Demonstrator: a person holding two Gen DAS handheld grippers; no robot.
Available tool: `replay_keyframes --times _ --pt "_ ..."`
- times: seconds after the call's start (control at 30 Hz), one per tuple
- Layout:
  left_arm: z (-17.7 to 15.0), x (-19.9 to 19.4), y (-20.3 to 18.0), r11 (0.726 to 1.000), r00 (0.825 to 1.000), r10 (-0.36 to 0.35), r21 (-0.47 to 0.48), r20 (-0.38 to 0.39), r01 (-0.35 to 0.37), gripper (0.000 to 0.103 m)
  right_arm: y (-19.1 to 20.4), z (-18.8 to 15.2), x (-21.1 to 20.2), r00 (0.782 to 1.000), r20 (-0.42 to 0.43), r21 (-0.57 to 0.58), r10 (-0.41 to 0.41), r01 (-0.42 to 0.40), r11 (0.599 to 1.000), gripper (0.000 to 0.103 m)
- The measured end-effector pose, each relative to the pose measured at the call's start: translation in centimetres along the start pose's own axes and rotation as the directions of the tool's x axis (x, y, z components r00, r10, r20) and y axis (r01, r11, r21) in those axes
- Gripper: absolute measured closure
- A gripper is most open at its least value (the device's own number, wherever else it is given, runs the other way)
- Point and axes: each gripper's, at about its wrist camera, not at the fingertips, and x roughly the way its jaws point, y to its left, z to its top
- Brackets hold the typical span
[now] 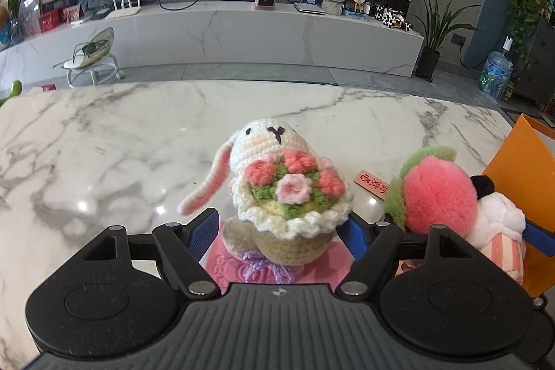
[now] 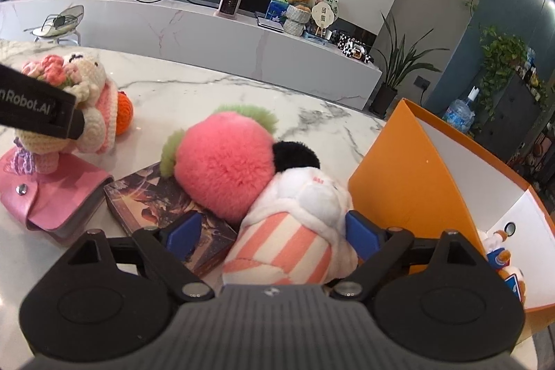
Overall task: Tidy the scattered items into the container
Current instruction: 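Move left tool to the crocheted flower bunny while right tool reaches the striped pig plush, then close left tool on the crocheted bunny while right tool grasps the striped pig plush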
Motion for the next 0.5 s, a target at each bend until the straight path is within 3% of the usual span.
replay_keyframes --times 0.23,0.3,0.4,0.5 --pt "0.14 0.03 -0.99 1.0 1.0 0.001 0.028 0.019 -0.002 0.015 0.45 -0.1 0.37 0.999 0.026 -0.005 -0.024 0.024 1.0 0.011" --pt "0.16 -0.03 -0.92 1.0 1.0 -0.002 0.018 0.023 0.002 0.019 0.43 -0.16 0.28 0.999 0.031 -0.016 -0.034 0.035 0.999 0.015" --pt "0.18 -0.43 -0.71 1.0 0.999 -0.006 0.009 0.04 0.006 0.042 0.39 -0.45 0.06 0.997 0.045 -0.049 -0.071 0.073 0.996 0.036" --pt "0.22 -0.66 -0.44 1.0 0.999 -0.013 -0.007 0.032 0.013 0.046 0.11 -0.75 -0.25 0.996 0.052 -0.06 -0.066 0.069 0.996 0.039"
